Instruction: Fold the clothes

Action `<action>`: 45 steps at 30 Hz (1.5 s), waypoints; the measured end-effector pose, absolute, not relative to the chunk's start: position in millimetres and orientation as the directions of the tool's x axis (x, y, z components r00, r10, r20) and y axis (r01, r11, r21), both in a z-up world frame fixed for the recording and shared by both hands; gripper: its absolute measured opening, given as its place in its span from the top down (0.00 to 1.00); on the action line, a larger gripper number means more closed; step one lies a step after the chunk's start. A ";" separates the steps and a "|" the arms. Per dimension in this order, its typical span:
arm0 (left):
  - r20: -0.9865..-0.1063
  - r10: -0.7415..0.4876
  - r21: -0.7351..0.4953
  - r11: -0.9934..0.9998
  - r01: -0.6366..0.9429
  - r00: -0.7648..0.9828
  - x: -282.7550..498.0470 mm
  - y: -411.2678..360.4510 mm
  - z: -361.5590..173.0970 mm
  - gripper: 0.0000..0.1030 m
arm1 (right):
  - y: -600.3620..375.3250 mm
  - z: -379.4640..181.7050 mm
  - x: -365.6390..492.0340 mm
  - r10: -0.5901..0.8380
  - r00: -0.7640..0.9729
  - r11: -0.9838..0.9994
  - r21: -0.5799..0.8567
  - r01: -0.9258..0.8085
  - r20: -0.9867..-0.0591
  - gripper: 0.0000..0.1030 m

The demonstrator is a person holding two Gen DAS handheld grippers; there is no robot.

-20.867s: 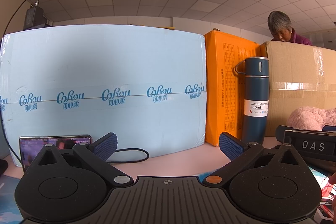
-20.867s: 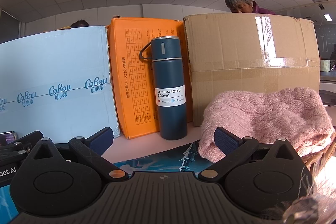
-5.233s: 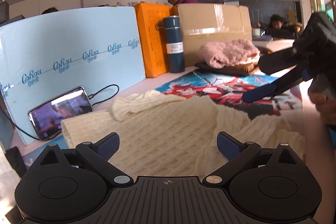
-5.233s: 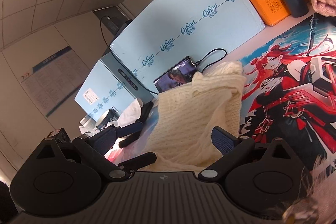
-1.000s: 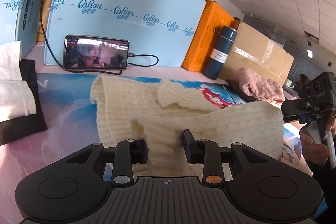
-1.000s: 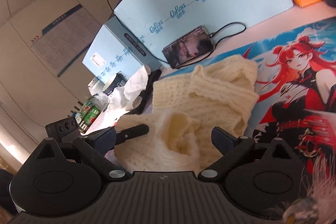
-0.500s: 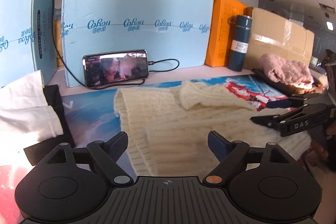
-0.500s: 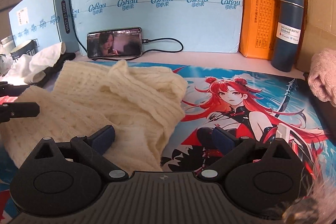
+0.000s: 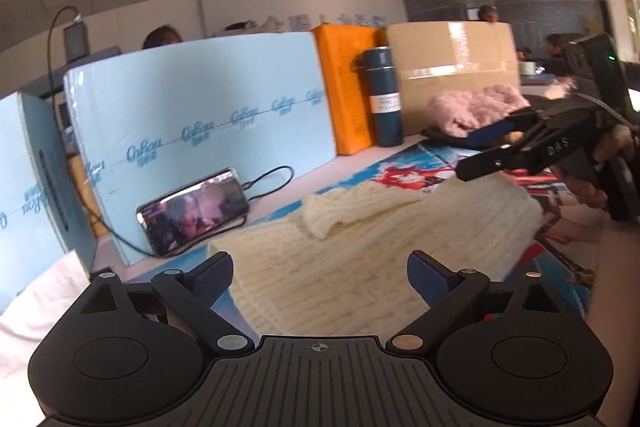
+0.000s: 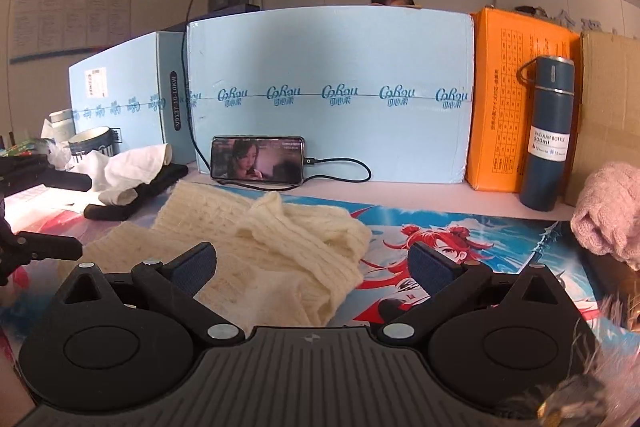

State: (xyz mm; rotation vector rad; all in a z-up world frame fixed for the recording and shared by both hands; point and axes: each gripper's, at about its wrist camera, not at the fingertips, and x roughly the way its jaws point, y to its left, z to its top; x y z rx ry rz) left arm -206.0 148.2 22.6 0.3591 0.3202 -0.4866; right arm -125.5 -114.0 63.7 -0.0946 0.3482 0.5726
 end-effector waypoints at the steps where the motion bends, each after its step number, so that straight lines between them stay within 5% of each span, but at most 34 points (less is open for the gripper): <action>1: -0.410 -0.413 0.291 0.786 0.546 0.813 -210.5 142.3 22.4 0.03 | -115.1 64.6 -131.3 0.530 0.772 0.822 -0.015 -0.570 -0.351 0.00; 5: -0.531 -0.375 0.435 0.649 0.624 0.760 -213.3 115.1 8.2 0.03 | -111.5 66.6 -145.3 0.625 0.682 0.735 -0.009 -0.678 -0.379 0.00; 10: -0.531 -0.307 0.508 0.630 0.587 0.789 -197.0 106.9 -5.7 0.03 | -102.3 69.9 -157.1 0.701 0.596 0.646 -0.005 -0.763 -0.392 0.00; 19: -0.469 -0.462 0.100 0.819 0.566 0.752 -161.3 148.6 12.5 0.03 | -87.0 66.7 -165.2 0.646 0.655 0.603 -0.265 -0.752 -0.391 0.00; 26: -0.459 -0.497 0.008 0.826 0.563 0.736 -149.2 154.3 9.4 0.03 | -61.9 40.2 -172.8 0.599 0.653 0.452 -0.478 -0.753 -0.463 0.00; 31: -0.451 -0.511 0.063 0.800 0.597 0.732 -156.2 151.9 10.0 0.03 | -68.3 37.0 -138.3 0.581 0.636 0.521 -0.368 -0.770 -0.509 0.07; 37: -0.469 -0.441 0.363 0.694 0.622 0.765 -176.1 131.5 11.2 0.03 | -77.4 36.9 -116.9 0.611 0.575 0.561 -0.215 -0.799 -0.543 0.09; 42: -0.481 -0.552 0.290 0.633 0.718 0.681 -181.0 134.5 17.5 0.03 | -85.3 41.9 -104.2 0.643 0.549 0.593 -0.106 -0.798 -0.533 0.17; 45: -0.494 -0.496 0.351 0.637 0.686 0.714 -177.0 127.6 12.0 0.03 | -91.4 44.1 -98.8 0.660 0.548 0.616 -0.048 -0.787 -0.514 0.18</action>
